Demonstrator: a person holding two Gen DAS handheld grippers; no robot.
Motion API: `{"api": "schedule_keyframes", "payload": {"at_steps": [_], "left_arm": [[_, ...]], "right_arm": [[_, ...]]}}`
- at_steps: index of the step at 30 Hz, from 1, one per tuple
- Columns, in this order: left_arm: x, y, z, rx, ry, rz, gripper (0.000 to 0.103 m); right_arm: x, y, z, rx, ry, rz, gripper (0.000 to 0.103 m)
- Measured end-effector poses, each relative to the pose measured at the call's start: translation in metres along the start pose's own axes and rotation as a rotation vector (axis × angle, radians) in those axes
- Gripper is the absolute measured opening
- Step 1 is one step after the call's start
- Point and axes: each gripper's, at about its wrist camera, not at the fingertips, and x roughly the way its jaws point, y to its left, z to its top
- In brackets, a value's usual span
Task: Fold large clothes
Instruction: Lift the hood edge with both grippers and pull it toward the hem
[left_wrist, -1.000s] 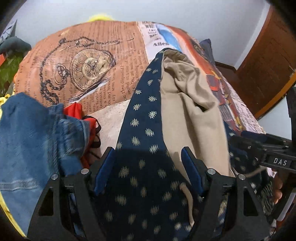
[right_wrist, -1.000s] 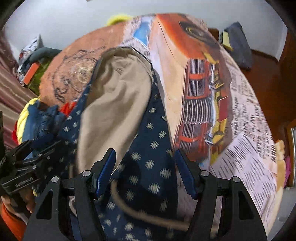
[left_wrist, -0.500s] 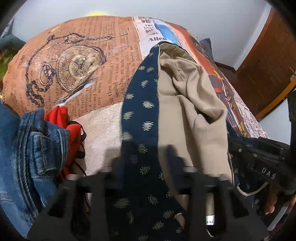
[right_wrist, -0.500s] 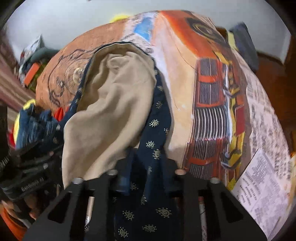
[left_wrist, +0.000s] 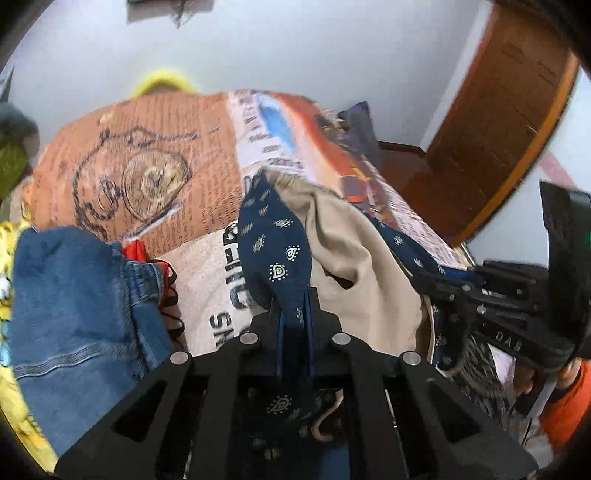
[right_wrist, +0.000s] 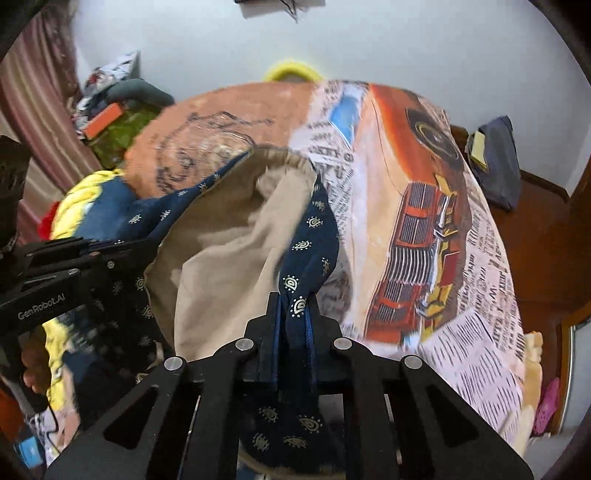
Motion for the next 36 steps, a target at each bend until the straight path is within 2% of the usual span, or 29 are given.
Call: {"api": "schedule_keyframes", "payload": {"at_steps": [6,11,16,22,25,28,29,30,32,36], "left_arm": [[-0.051,-0.028,-0.036,0.1,-0.014,-0.012,0.008],[-0.07,-0.04,-0.078,0.152,0.006,0.016,0.008],[-0.067,-0.036,-0.116,0.156,0.049,0.053,0.008],[-0.041,-0.022,-0.153,0.137,0.121,0.11,0.009],[-0.027,-0.011,-0.165,0.101,0.154,0.098,0.009],[-0.028,-0.007,-0.167,0.09,0.148,0.088,0.018],[-0.029,-0.007,-0.167,0.089,0.151,0.086,0.024],[-0.03,-0.007,-0.165,0.089,0.158,0.082,0.035],[-0.033,-0.008,-0.161,0.092,0.161,0.07,0.045],[-0.042,-0.011,-0.148,0.105,0.128,0.063,0.046]], "right_arm": [[-0.045,0.021,-0.031,-0.058,-0.022,0.007,0.01],[-0.059,0.033,-0.064,-0.085,-0.004,0.007,0.01],[-0.052,0.034,-0.096,-0.064,0.046,0.007,0.01],[-0.037,0.027,-0.123,0.006,0.112,0.01,0.01],[-0.025,0.023,-0.131,0.029,0.146,0.013,0.014],[-0.023,0.023,-0.134,0.036,0.146,0.003,0.015],[-0.024,0.024,-0.134,0.036,0.148,0.003,0.015],[-0.025,0.024,-0.132,0.034,0.156,0.003,0.017],[-0.028,0.025,-0.128,0.033,0.175,0.005,0.02],[-0.041,0.023,-0.118,0.043,0.136,0.029,0.027]]}}
